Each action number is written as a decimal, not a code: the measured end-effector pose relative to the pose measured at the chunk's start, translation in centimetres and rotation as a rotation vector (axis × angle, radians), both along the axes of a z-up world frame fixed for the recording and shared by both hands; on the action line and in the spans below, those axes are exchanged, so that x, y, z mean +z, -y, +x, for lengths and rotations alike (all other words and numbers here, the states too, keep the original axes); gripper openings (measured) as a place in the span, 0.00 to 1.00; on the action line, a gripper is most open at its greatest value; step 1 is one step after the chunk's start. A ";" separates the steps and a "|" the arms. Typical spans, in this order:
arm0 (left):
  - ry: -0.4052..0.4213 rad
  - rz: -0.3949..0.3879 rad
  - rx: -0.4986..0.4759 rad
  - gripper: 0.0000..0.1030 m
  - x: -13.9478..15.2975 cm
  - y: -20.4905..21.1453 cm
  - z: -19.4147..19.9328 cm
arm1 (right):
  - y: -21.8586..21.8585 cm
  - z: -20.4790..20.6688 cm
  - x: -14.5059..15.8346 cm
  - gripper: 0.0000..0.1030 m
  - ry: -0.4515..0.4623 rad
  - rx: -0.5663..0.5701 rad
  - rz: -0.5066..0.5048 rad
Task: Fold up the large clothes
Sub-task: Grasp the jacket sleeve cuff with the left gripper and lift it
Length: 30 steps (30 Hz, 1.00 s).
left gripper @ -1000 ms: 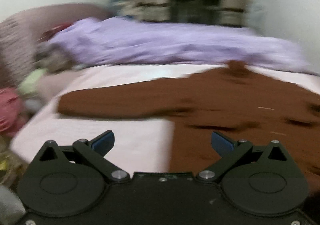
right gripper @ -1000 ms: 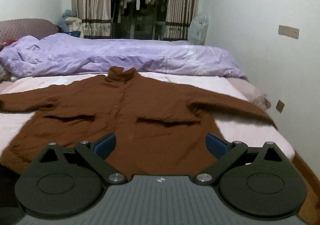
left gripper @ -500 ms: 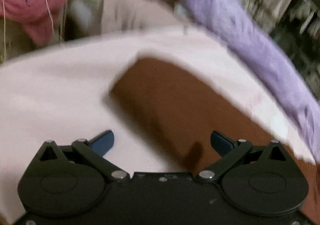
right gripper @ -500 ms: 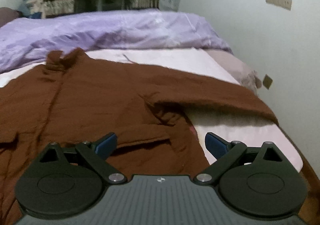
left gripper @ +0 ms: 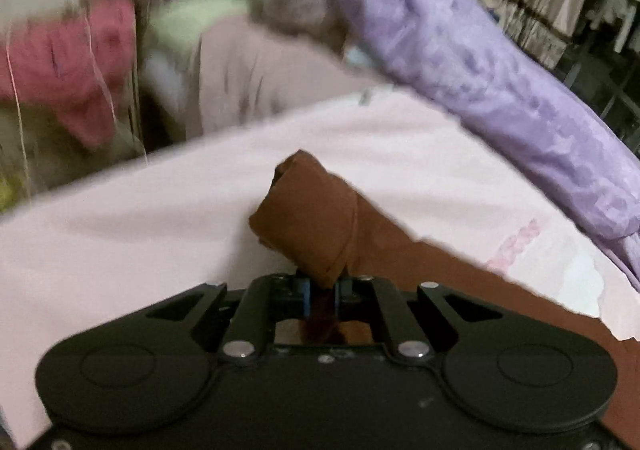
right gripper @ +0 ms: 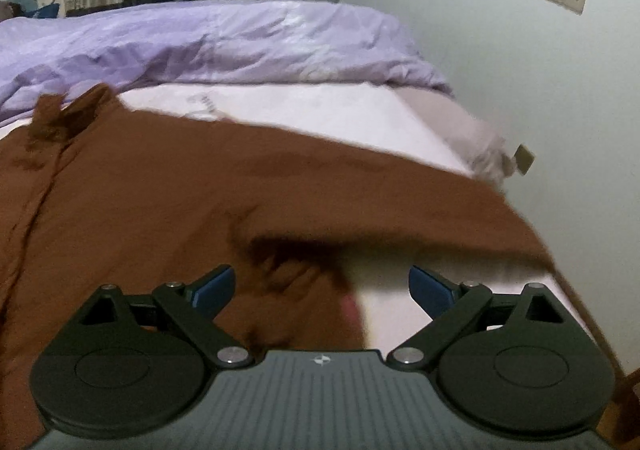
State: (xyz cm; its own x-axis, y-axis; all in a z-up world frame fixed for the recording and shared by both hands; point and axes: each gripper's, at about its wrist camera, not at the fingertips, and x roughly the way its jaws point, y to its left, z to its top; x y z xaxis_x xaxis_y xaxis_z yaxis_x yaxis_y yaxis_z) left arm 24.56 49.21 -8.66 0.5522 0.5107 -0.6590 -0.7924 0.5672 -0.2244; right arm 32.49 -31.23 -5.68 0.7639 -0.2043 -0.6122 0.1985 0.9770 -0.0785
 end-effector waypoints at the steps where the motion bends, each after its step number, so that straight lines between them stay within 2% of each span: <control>1: -0.001 0.056 -0.012 0.07 1.3 1.4 0.4 | 0.7 0.5 0.3 1.00 0.012 -0.001 -0.006; 3: 0.011 0.149 -0.072 0.07 3.9 4.7 1.9 | 1.9 1.5 0.6 1.00 0.029 -0.012 -0.006; 5: 0.044 0.203 -0.156 0.06 6.2 8.4 3.8 | 3.3 2.3 0.7 1.00 0.059 -0.016 0.005; 7: 0.058 0.312 -0.219 0.06 8.2 14.1 6.4 | 4.6 2.9 0.6 1.00 0.095 -0.027 0.036; 8: 0.049 0.413 -0.253 0.06 8.9 17.9 8.0 | 5.2 3.2 0.4 1.00 0.111 -0.032 0.059; 9: 0.058 0.463 -0.297 0.06 9.1 20.9 9.2 | 5.7 3.3 0.1 1.00 0.127 -0.034 0.087; 10: 0.090 0.471 -0.363 0.06 9.3 24.3 10.6 | 6.2 3.3 -0.3 1.00 0.141 -0.036 0.119; 11: 0.117 0.445 -0.433 0.06 9.3 27.0 11.8 | 6.8 3.6 -1.0 1.00 0.143 -0.036 0.166; 13: 0.163 0.364 -0.587 0.05 8.8 33.1 14.4 | 7.4 4.3 -1.9 1.00 0.083 -0.040 0.213; 15: 0.183 0.331 -0.703 0.05 8.0 38.9 16.4 | 7.7 4.6 -2.3 1.00 0.071 -0.052 0.203; 19: 0.215 0.291 -0.926 0.05 6.2 50.0 18.9 | 7.7 4.4 -2.4 1.00 0.074 -0.097 0.105; 22: 0.230 0.246 -1.041 0.05 5.0 56.2 19.7 | 8.3 4.4 -2.7 1.00 0.066 -0.106 0.153; 24: 0.212 0.224 -1.098 0.05 3.6 59.0 20.3 | 8.6 4.7 -2.9 1.00 0.050 -0.096 0.181; 26: 0.158 0.195 -1.120 0.05 1.2 61.0 21.1 | 8.6 4.8 -3.0 1.00 0.047 -0.099 0.174; 30: 0.039 0.173 -1.172 0.08 -4.1 62.3 22.8 | 8.5 4.7 -3.2 1.00 0.039 -0.102 0.165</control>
State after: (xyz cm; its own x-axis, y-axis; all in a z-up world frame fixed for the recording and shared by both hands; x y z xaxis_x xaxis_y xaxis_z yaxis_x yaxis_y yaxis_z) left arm 47.40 -13.09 -12.73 0.7608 -0.2396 -0.6031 0.2368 0.9678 -0.0858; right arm 37.23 -39.78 -8.84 0.7684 -0.1815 -0.6137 0.2968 0.9506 0.0905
